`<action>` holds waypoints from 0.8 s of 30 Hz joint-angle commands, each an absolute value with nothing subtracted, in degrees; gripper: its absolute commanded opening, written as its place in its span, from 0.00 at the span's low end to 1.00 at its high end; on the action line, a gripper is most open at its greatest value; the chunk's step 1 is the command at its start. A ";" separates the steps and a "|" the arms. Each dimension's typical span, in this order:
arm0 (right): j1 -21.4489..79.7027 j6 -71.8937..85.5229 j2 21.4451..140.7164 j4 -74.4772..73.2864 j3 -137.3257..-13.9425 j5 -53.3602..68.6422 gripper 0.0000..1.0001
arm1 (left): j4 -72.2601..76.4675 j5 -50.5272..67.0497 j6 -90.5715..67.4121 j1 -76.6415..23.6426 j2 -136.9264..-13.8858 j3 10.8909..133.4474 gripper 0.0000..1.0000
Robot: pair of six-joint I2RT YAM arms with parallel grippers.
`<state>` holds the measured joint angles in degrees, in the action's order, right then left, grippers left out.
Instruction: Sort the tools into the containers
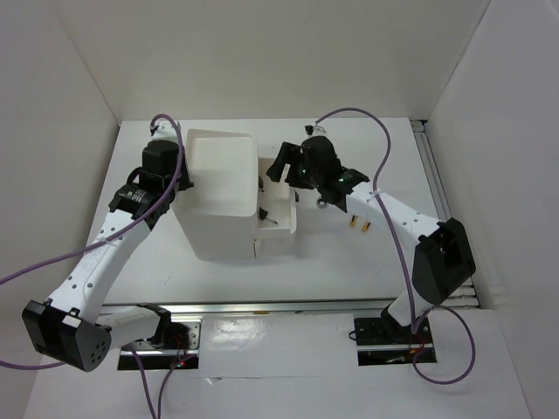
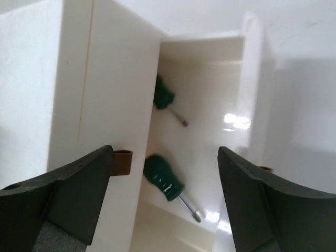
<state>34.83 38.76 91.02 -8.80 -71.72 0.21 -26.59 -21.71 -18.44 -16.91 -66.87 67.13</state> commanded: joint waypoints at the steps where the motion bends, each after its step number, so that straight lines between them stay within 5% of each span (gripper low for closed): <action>1: 35.33 32.79 84.30 -13.17 -75.32 -14.99 0.80 | -32.17 -17.23 -22.85 -17.67 -67.85 65.74 0.20; 2: 34.72 31.57 83.68 -16.66 -75.32 -17.81 0.39 | -32.17 -17.23 -22.85 -17.67 -67.85 65.74 0.20; 4: 33.49 28.31 83.14 -20.11 -75.32 -23.89 0.07 | -32.17 -17.23 -22.85 -17.67 -67.85 65.74 0.20; 5: 33.49 26.91 83.14 -22.56 -75.32 -25.12 0.00 | -32.17 -17.84 -22.85 -17.67 -67.85 65.74 0.20; 24: 36.29 22.24 102.48 -18.29 -75.41 -12.93 0.00 | -32.17 -19.07 -22.32 -17.67 -67.85 65.21 0.23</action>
